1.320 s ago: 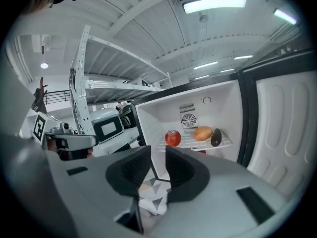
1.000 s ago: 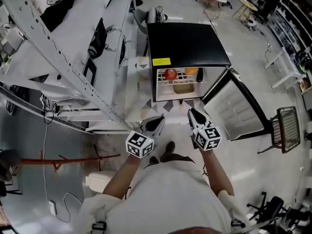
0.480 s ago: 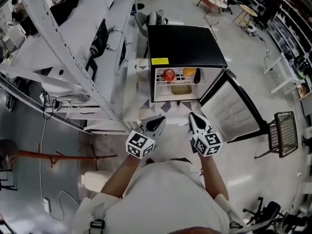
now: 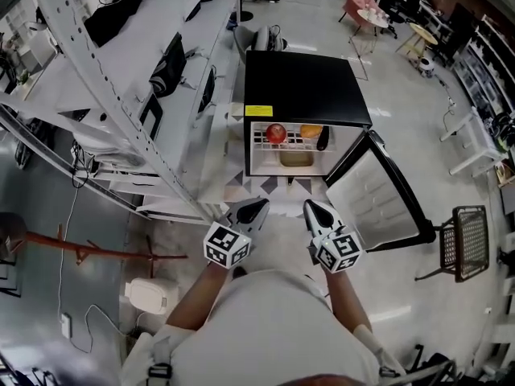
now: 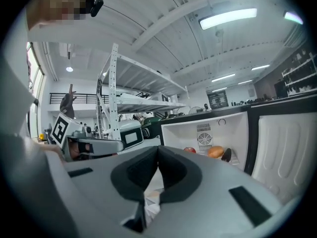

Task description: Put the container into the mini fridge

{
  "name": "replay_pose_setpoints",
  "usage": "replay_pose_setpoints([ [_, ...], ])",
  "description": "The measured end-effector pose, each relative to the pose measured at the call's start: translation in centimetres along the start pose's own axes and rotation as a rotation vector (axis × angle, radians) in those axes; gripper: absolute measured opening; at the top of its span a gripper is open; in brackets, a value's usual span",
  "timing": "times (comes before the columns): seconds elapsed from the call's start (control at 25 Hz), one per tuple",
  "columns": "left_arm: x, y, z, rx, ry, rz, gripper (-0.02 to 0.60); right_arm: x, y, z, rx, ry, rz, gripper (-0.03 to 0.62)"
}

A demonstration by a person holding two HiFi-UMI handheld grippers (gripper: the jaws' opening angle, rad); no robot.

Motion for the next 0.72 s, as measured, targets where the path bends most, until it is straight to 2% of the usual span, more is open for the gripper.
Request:
replay_pose_setpoints([
  [0.72,1.3,1.0,0.0,0.013,-0.012,-0.002,0.005,-0.8,1.8,-0.8,0.016,0.014,0.001,0.006],
])
Point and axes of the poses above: the fingertips, and each gripper's own axes: x forward along the fingers, y to its right, z out of its underside, the point moved 4 cm from there along -x, backward along the fingers, and after that the axes turned 7 degrees about z, right-handed, at the moved point
